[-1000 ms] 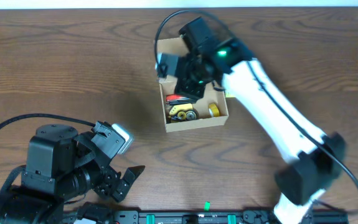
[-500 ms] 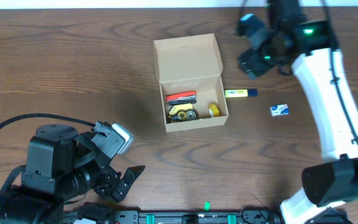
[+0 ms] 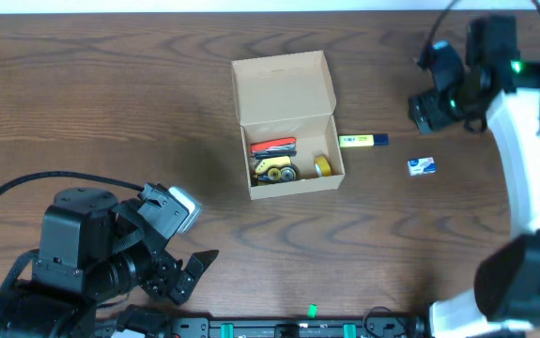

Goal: Pack container
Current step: 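Move the right gripper right toward the white staples box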

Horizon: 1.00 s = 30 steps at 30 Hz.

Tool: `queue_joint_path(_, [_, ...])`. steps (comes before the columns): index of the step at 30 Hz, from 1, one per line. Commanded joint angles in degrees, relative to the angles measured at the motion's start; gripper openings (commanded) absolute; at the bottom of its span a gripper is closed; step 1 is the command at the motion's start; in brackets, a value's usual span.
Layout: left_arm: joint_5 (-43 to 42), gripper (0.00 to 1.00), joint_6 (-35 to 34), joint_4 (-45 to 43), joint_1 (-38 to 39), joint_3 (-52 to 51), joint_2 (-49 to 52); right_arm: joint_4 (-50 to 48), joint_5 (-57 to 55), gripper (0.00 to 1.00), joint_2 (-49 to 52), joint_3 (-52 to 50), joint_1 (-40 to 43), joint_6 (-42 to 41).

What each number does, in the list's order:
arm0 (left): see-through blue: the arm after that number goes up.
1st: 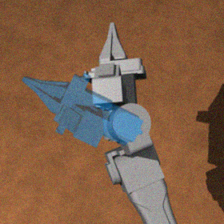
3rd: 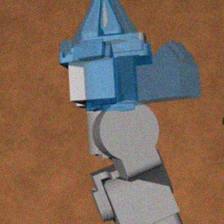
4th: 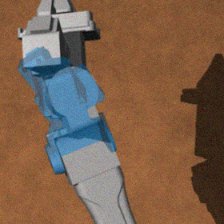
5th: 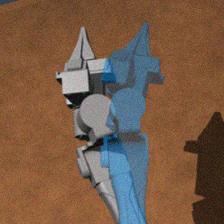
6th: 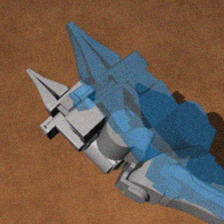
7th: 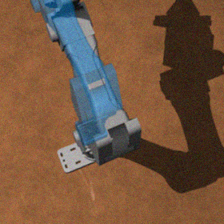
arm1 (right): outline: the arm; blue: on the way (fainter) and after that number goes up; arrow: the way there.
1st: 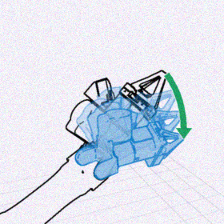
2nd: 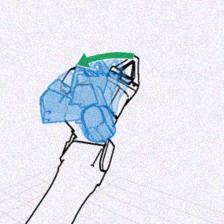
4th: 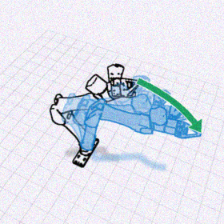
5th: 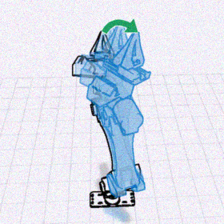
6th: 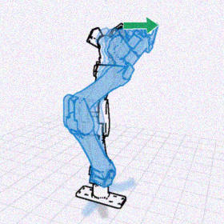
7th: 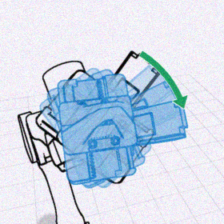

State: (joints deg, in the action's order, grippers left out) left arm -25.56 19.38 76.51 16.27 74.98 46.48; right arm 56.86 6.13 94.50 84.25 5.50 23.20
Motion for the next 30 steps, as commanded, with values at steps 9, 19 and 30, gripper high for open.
queue_joint_path(9, [-0.87,0.95,0.35,0.17,-0.13,0.94,-0.04,-12.39,-0.35,0.98,-18.47,-20.76,2.32,4.26])
queue_joint_path(19, [-0.87,0.95,0.35,0.17,-0.13,0.94,-0.04,-13.29,-2.05,0.99,-9.01,-22.80,2.36,5.57])
queue_joint_path(30, [-0.87,0.95,0.35,0.17,-0.13,0.94,-0.04,-13.38,-4.87,0.99,3.89,-22.80,2.43,5.57])
